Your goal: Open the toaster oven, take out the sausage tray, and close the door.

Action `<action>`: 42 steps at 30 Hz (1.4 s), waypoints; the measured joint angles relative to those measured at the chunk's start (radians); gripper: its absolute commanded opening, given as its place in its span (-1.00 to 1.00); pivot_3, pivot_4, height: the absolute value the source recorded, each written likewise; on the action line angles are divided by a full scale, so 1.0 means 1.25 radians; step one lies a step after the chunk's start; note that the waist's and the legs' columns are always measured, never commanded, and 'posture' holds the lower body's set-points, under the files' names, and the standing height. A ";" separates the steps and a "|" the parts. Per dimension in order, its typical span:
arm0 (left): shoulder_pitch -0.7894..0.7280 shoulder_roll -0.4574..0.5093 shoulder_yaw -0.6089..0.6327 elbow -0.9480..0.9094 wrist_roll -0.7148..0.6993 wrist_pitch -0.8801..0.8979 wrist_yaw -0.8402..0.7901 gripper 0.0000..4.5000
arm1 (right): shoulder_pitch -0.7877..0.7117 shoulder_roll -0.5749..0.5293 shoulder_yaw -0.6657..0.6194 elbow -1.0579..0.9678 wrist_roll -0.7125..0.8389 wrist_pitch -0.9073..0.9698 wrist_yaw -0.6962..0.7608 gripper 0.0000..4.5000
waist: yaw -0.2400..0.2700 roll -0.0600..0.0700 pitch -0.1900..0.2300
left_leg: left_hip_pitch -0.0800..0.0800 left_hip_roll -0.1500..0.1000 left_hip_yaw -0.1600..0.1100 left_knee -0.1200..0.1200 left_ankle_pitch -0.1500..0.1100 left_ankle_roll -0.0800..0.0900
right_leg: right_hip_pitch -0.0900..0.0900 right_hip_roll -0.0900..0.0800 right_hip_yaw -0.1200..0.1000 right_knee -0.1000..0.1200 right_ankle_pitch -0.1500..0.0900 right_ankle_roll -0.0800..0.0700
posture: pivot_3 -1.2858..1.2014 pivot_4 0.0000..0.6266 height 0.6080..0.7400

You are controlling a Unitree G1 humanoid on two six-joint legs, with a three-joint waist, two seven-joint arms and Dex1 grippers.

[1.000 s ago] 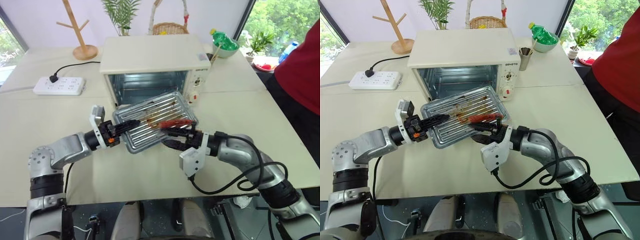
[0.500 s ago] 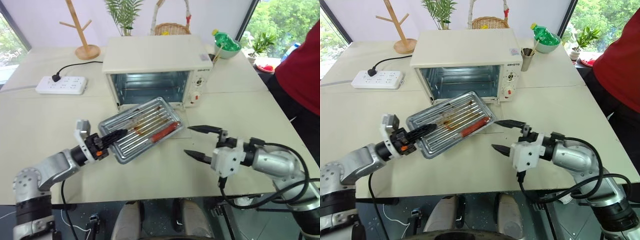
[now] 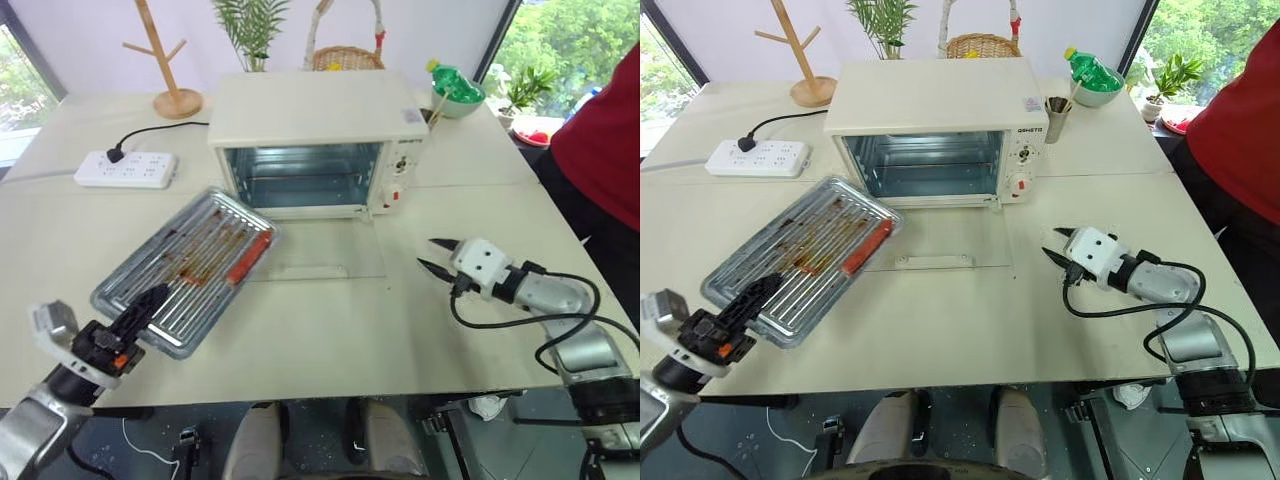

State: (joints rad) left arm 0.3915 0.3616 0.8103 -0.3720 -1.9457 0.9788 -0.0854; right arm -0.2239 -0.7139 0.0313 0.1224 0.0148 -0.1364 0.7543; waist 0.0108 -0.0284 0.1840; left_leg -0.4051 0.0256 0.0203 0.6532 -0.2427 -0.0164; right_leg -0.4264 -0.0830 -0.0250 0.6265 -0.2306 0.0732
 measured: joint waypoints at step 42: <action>-0.134 0.189 -0.075 0.194 -0.004 0.104 -0.026 -1.00 | 0.081 0.021 -0.076 -0.442 0.218 0.317 0.059 0.29 | 0.007 -0.001 -0.001 | -0.002 0.002 -0.001 -0.003 0.000 0.000 | 0.000 0.002 -0.003 -0.006 0.001 -0.003 | 0.03 -0.52 1.00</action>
State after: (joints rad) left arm 0.2239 0.5974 0.7161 -0.1292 -1.9508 1.1089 -0.1175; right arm -0.1225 -0.6878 -0.0641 -0.4302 0.2868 0.2597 0.8275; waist 0.0197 -0.0298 0.1828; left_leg -0.4076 0.0285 0.0192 0.6494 -0.2430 -0.0164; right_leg -0.4269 -0.0810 -0.0288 0.6192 -0.2288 0.0699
